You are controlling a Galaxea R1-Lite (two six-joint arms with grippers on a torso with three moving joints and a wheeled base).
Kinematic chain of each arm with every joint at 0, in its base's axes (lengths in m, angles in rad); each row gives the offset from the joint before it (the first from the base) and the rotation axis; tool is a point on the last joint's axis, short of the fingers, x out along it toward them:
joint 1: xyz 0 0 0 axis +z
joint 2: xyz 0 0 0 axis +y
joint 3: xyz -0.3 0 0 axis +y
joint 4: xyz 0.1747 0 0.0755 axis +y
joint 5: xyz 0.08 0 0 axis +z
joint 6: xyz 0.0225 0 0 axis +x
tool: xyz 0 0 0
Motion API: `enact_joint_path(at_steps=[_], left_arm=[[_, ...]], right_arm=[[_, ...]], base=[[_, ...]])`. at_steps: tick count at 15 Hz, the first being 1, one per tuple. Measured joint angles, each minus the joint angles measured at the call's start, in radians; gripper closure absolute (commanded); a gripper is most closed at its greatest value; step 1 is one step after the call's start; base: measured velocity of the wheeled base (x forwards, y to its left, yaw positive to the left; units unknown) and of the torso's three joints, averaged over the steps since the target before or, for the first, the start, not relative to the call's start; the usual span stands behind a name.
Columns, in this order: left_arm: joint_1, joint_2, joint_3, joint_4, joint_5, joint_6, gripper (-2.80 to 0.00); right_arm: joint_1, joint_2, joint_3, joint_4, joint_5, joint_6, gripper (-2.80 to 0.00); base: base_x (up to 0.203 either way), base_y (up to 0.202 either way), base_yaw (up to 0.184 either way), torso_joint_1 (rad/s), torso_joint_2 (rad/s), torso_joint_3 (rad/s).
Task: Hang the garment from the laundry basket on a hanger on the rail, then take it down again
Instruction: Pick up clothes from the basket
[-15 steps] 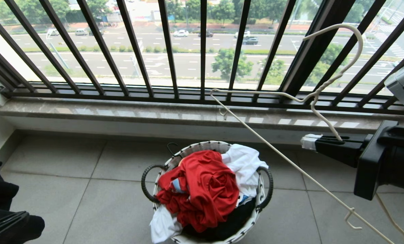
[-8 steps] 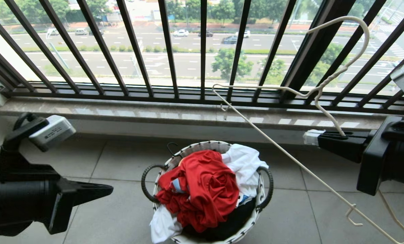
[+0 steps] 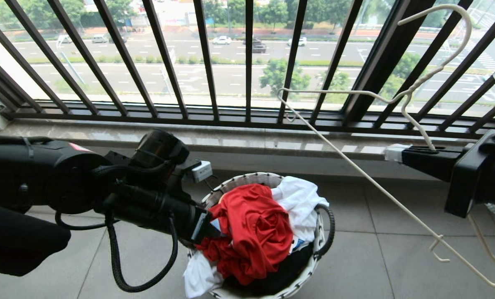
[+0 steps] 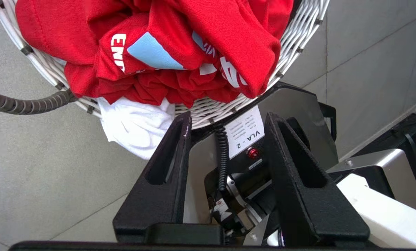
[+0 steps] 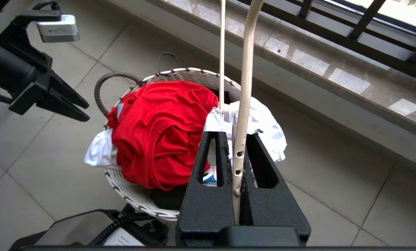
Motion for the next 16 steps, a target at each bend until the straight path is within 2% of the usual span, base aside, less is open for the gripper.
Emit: enact_joint_path(at_steps=[3,5,7,8,16], left_arm=[[-0.041,0.074,-0.037,-0.018,0.027,-0.084,-2.8],[-0.061,0.113,-0.049,-0.076,0.039,-0.149,-2.8],[-0.068,0.152,-0.045,-0.141,0.055,-0.173,-2.8],[-0.071,0.165,-0.043,-0.146,0.059,-0.182,0.0],[-0.073,0.184,-0.026,-0.178,0.064,-0.182,0.0]], right_arm=[[-0.021,-0.005,-0.003,0.0,0.0,0.0,0.0],[-0.025,-0.008,-0.004,0.0,0.0,0.0,0.0],[-0.026,-0.012,-0.004,0.0,0.0,-0.001,0.0],[-0.028,-0.014,-0.004,0.0,0.0,-0.002,0.0],[-0.028,-0.022,-0.001,0.0,0.003,-0.004,0.0]], base=[[0.0,0.0,0.0,0.0,0.0,0.0],[0.0,0.0,0.0,0.0,0.0,0.0],[0.0,0.0,0.0,0.0,0.0,0.0],[0.0,0.0,0.0,0.0,0.0,0.0],[0.0,0.0,0.0,0.0,0.0,0.0]])
